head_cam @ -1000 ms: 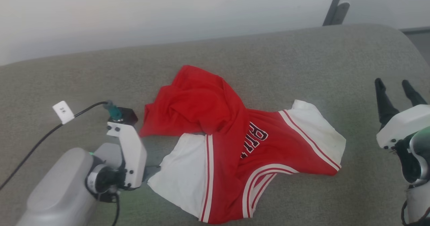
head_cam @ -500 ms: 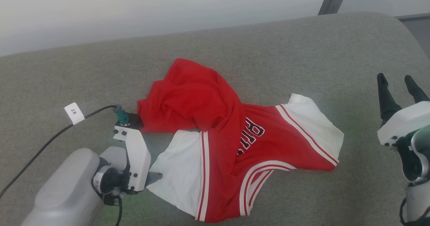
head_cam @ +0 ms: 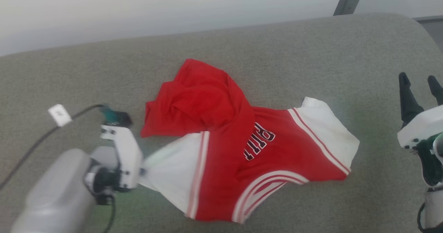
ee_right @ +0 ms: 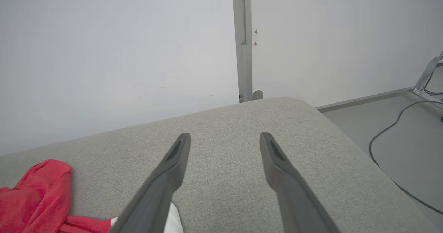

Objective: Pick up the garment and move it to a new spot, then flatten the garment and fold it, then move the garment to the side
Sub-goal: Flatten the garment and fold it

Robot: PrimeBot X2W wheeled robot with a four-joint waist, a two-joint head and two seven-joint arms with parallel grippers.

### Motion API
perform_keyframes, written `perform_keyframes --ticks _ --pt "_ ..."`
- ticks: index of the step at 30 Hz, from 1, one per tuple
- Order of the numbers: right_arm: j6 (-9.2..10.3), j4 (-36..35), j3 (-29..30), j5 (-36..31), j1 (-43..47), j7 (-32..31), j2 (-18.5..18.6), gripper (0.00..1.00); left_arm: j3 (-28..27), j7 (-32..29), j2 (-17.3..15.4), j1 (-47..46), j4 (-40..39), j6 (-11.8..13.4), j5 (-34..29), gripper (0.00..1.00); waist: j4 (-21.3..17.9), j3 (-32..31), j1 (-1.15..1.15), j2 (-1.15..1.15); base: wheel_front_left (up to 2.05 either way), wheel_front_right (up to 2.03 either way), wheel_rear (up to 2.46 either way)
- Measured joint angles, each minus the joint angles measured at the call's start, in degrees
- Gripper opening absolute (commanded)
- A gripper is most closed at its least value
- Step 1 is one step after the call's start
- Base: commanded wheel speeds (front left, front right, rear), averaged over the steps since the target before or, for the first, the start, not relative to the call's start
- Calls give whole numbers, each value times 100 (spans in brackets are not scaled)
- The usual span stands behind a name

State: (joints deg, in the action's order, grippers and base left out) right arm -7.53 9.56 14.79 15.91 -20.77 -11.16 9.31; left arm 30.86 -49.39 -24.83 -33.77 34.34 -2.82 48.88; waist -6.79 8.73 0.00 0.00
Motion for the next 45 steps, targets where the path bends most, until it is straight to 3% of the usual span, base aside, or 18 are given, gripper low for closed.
perform_keyframes --ticks 18,30,31,33,45 --pt "0 -14 183 69 472 -54 -110 100 -285 320 -1388 291 -46 443 -381 0 147 -229 0 0 0 0 0" --pt "1 9 153 174 609 -55 -205 100 -408 522 -1366 727 20 627 -226 1 167 -193 0 0 0 0 0" --pt "1 8 146 174 609 -54 -203 100 -410 565 -1366 734 9 632 -223 22 170 -192 0 0 0 0 0" --pt "1 1 120 203 610 -45 -204 100 -410 570 -1372 734 -43 632 -223 100 180 -193 0 0 0 0 0" --pt "1 -244 98 333 641 58 -204 100 -345 325 -1577 610 -609 709 -280 100 194 -127 0 0 0 0 0"
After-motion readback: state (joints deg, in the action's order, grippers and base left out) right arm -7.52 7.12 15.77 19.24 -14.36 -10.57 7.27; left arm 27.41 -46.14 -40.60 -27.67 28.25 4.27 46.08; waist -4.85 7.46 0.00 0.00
